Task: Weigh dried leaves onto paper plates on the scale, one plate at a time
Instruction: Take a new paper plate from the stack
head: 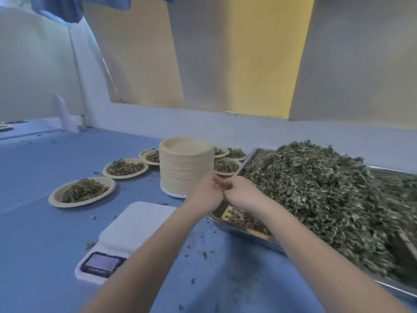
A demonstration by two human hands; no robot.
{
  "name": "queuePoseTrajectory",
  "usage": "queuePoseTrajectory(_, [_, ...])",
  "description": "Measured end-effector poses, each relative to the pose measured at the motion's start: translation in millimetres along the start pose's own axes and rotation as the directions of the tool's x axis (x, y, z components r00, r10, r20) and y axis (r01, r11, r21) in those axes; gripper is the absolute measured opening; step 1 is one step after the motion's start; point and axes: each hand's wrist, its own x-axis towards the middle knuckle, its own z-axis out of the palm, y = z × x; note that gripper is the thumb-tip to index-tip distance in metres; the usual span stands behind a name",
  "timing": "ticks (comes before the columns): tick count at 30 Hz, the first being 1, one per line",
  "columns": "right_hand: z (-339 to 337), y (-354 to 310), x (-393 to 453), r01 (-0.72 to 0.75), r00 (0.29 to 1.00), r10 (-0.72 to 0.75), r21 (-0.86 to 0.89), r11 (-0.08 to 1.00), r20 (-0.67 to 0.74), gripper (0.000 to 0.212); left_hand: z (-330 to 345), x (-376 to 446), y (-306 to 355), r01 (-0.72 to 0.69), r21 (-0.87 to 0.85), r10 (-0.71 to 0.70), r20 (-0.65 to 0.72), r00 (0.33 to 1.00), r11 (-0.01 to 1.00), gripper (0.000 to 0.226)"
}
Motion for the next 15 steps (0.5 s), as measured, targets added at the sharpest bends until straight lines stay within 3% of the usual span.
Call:
queuePoseTrajectory(4, [-23, 49, -10, -0.087, 0.996, 0.086, -0.072, 0.994, -0.014, 0.020, 45, 16, 13, -0.046, 0.178, 0.017, 0.161, 0.987, 0.983, 0.027])
queuePoseTrajectory(7, [-28, 61, -6, -0.076, 0.995, 0.074, -0.027, 0.997, -0.072, 0.035, 49, 26, 14, -0.104, 0.212, 0.096, 0.048, 0.994, 0.972, 0.034])
queuePoseTrajectory(9, [-29, 52, 7, 0.004, 0.997, -0.005, -0.009, 1.000, -0.079, 0.041, 30, 34, 12, -0.200, 0.261, 0.239, -0.125, 0.963, 0.944, 0.035])
queuePoseTrajectory(11, [-26, 30, 26, 0.133, 0.988, -0.136, -0.056, 0.990, -0.066, 0.046, 0, 44, 9, -0.284, 0.385, 0.402, -0.271, 0.875, 0.878, 0.035])
queuePoseTrajectory(13, [-22, 2, 48, 0.270, 0.956, -0.285, -0.177, 0.946, -0.065, 0.048, -33, 59, 3, -0.261, 0.566, 0.473, -0.266, 0.840, 0.782, 0.035])
queuePoseTrajectory(15, [-17, -25, 68, 0.362, 0.916, -0.395, -0.285, 0.887, -0.066, 0.048, -58, 77, -6, -0.161, 0.707, 0.378, -0.160, 0.912, 0.689, 0.034])
